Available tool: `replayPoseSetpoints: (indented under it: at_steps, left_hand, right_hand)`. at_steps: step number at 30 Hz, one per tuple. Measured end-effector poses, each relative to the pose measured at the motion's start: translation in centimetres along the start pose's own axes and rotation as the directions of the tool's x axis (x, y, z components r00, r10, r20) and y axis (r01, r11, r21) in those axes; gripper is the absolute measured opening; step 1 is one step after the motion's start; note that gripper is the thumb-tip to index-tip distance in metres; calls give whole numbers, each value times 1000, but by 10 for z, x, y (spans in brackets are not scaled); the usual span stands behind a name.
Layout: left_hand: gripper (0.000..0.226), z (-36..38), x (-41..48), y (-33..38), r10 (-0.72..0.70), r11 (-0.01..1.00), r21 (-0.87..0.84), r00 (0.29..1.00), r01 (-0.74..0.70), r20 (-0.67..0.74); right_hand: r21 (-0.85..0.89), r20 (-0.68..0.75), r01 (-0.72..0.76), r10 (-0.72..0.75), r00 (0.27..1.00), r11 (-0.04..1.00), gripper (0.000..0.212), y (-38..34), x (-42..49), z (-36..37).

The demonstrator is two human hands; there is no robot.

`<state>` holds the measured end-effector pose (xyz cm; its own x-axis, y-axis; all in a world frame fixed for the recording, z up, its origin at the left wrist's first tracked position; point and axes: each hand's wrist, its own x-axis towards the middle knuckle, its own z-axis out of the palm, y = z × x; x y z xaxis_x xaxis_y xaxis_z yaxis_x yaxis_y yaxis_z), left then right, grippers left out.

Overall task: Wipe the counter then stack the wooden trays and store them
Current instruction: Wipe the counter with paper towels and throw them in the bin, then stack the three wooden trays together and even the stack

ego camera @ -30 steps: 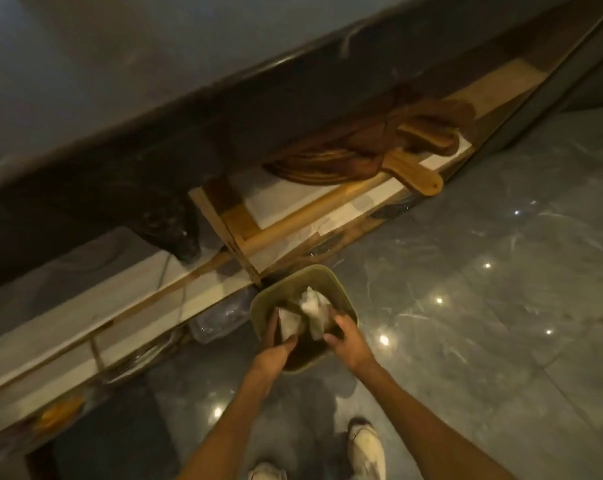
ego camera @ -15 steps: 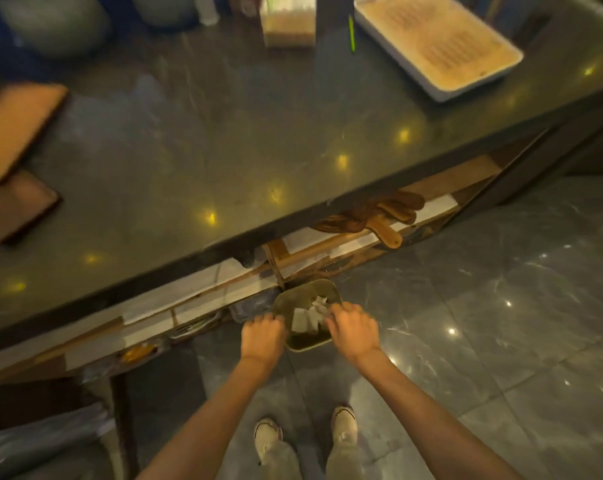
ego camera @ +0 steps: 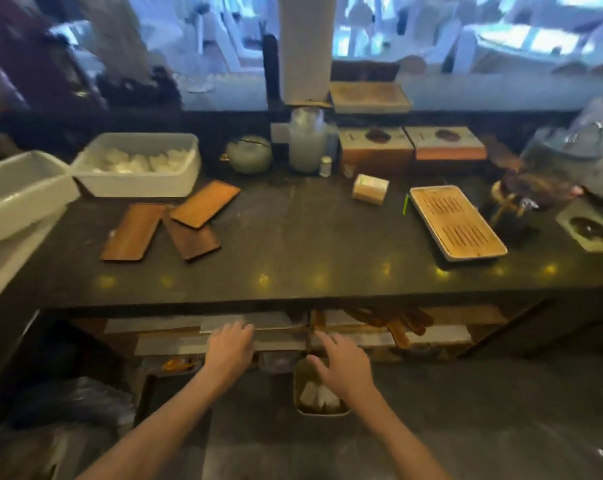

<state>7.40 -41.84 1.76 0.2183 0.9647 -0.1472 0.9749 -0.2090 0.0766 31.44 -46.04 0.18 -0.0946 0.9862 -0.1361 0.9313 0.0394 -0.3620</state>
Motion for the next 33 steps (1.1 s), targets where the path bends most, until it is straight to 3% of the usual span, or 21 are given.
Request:
replayPoseSetpoints:
  at_steps: [11, 21, 33]
  left_hand:
    - [27, -67, -20, -153, -202, 979, -66, 960, 192, -196]
    - [26, -95, 8, -290, -230, 973, -8, 959, 232, -164]
    - [31, -98, 105, -324, -271, 958, -145, 946, 247, -177]
  right_hand:
    - [118, -24, 138, -136, 990, 983, 72, -133, 60, -39]
    - [71, -52, 131, -128, 990, 989, 63, -254, 127, -22]
    - [130, 12, 53, -55, 998, 990, 65, -252, 242, -30]
